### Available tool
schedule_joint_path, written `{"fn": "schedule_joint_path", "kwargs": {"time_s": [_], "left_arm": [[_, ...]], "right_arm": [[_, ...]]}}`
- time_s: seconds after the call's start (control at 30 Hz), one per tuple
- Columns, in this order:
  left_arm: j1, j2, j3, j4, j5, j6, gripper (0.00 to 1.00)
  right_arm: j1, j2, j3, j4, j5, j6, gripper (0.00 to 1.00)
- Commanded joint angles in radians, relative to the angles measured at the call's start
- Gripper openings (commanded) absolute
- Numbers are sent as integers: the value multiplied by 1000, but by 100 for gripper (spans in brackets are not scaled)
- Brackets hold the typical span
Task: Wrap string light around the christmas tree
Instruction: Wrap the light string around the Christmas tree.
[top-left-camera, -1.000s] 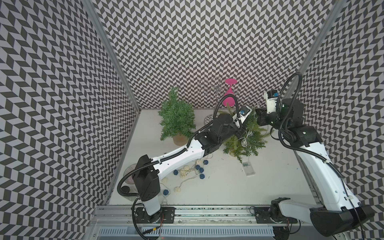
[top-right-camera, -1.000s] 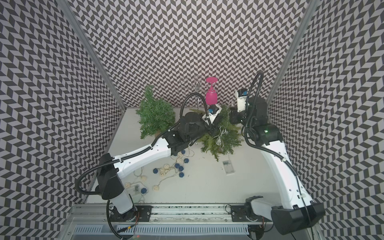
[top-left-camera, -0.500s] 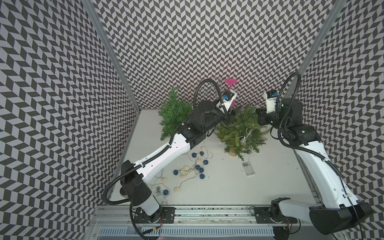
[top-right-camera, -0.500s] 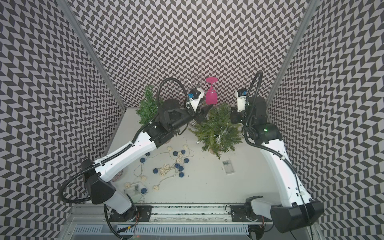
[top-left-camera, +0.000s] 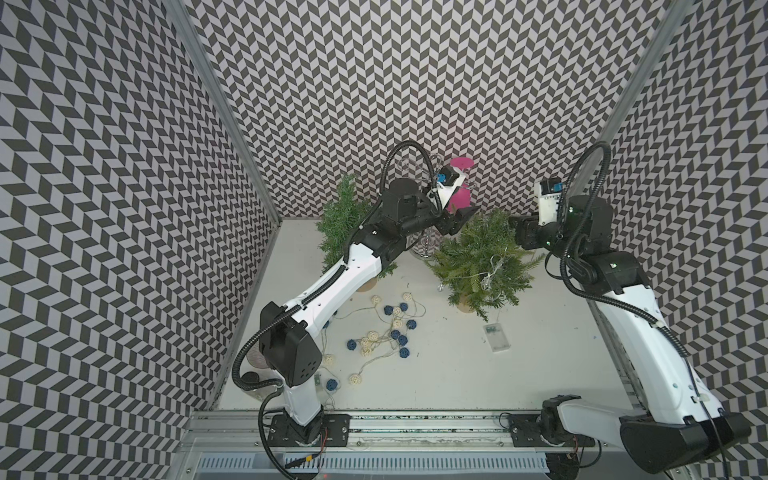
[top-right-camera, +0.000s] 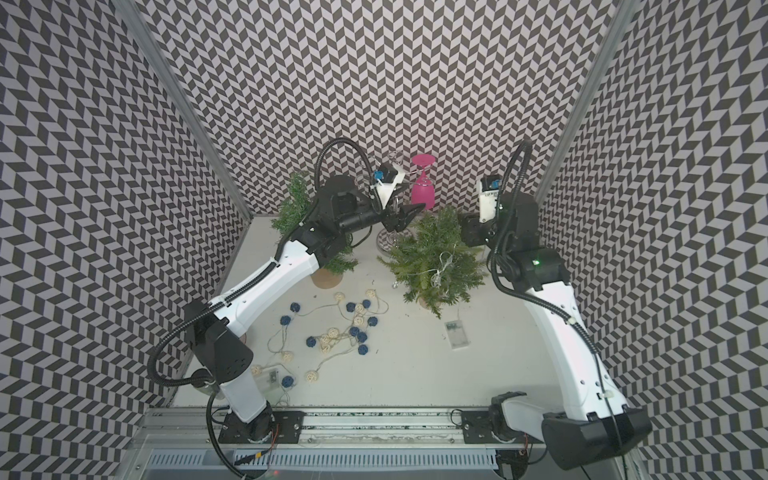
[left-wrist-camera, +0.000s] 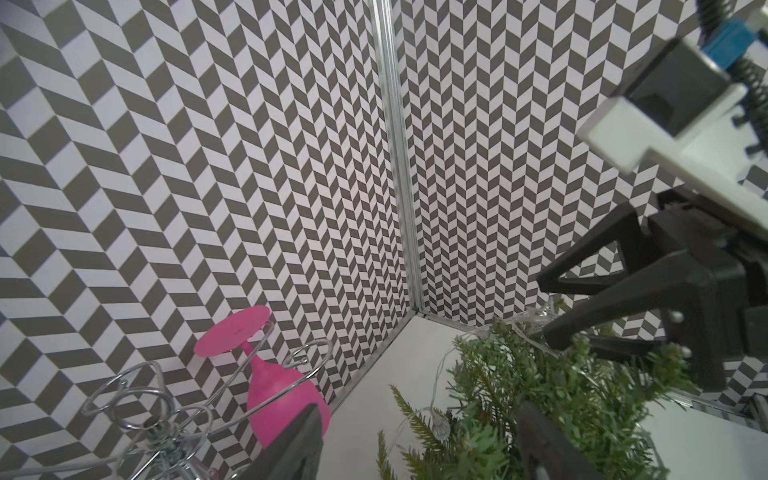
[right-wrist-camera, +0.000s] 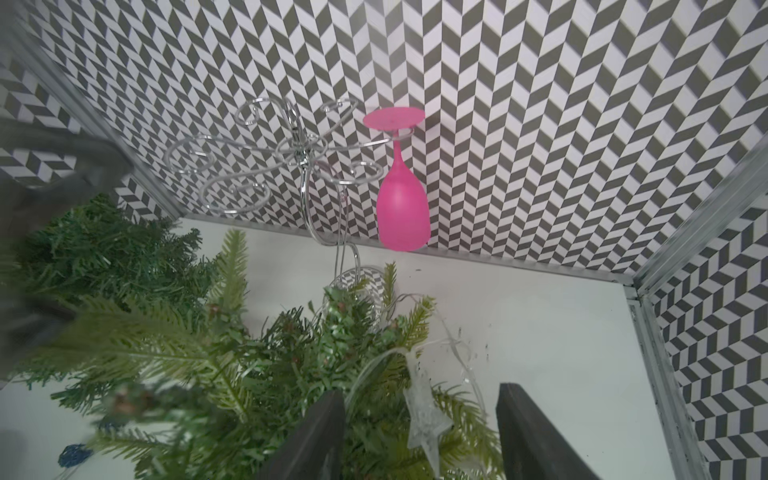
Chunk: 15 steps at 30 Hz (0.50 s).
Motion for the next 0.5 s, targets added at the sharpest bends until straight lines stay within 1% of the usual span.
{"fn": "schedule_joint_path", "kwargs": {"time_s": [0.0, 0.1, 0.17, 0.23, 0.27, 0.3, 0.37, 0.47], "left_arm": [[-17, -14, 49, -19, -31, 16, 75], [-18, -4, 44, -18, -57, 12, 74], [-18, 7, 45, -20, -57, 3, 74], [-22, 13, 42, -26, -72, -8, 73], [-27, 8, 32, -23, -97, -11, 72], [-34, -3, 16, -17, -119, -7, 71], [-53, -28, -20, 6, -179, 11, 70], [-82, -47, -42, 24, -230, 32, 69]], "right_arm": [[-5, -19, 76, 6, -8, 25, 64], [-6, -20, 122, -11, 16, 34, 70], [-5, -8, 140, -30, 18, 41, 71], [-10, 3, 146, -23, 31, 83, 73], [-17, 17, 164, -17, 20, 118, 75], [-34, 31, 181, -6, -26, 160, 77], [-66, 71, 242, -34, -116, 221, 79], [-68, 173, 367, -180, -121, 237, 78]]}}
